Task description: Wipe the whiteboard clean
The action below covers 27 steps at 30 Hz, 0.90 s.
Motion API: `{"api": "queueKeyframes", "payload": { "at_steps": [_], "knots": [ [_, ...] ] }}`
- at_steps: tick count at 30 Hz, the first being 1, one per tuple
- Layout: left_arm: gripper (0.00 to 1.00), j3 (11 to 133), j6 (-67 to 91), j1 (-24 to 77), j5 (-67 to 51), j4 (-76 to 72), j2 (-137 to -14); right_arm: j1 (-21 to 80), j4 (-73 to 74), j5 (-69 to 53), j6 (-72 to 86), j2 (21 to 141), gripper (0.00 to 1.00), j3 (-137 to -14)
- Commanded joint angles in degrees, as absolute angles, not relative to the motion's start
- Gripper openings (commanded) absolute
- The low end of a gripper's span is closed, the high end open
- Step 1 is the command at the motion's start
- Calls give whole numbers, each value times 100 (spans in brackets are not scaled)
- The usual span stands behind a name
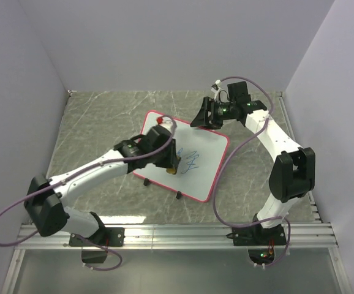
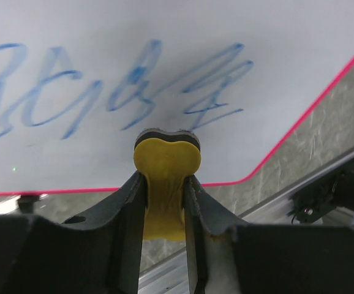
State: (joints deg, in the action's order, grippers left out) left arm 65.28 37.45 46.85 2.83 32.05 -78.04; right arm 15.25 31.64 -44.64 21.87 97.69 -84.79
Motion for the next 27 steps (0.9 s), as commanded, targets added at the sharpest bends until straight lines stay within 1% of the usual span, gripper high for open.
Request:
{"api": "queueKeyframes", "payload": {
  "at_steps": [1,3,4,7,9,10,12,13,15,16,17,18,22,27],
  "knots": [
    [0,6820,3578,5290,483,2716,-8261,1643,3138,-4597,2083,9817,62,-8473],
    [0,6951,3472,5623,632,2602,-8559,1652,3207,-4544,2031,9809,54,-8446],
    [0,6996,3454,5721,676,2488,-8656,1661,3208,-4509,2013,9817,47,-8429],
    [0,7154,3375,6011,826,2269,-9017,1652,3287,-4377,1951,9800,38,-8385],
    [0,7215,3340,6160,931,2163,-9236,1652,3313,-4316,1916,9800,35,-8341],
    [0,7242,3331,6187,949,2119,-9289,1652,3305,-4333,1916,9800,29,-8323],
    [0,7312,3287,6231,1010,1995,-9447,1661,3322,-4298,1899,9809,26,-8271],
    [0,7321,3270,6249,1037,1969,-9483,1670,3322,-4298,1890,9817,22,-8253],
    [0,7330,3234,6258,1116,1907,-9562,1661,3348,-4272,1863,9800,20,-8209],
    [0,7304,3243,6249,1255,1872,-9562,1661,3349,-4280,1855,9791,15,-8200],
    [0,7243,3243,6258,1300,1820,-9554,1661,3366,-4280,1846,9791,13,-8191],
    [0,7199,3243,6249,1405,1793,-9545,1661,3366,-4254,1828,9774,10,-8174],
    [0,6856,3252,6162,1932,1697,-9405,1670,3401,-4245,1802,9747,5,-8148],
    [0,5838,3436,5653,2162,1380,-9036,1661,3428,-4245,1784,9738,2,-8165]
  ]
}}
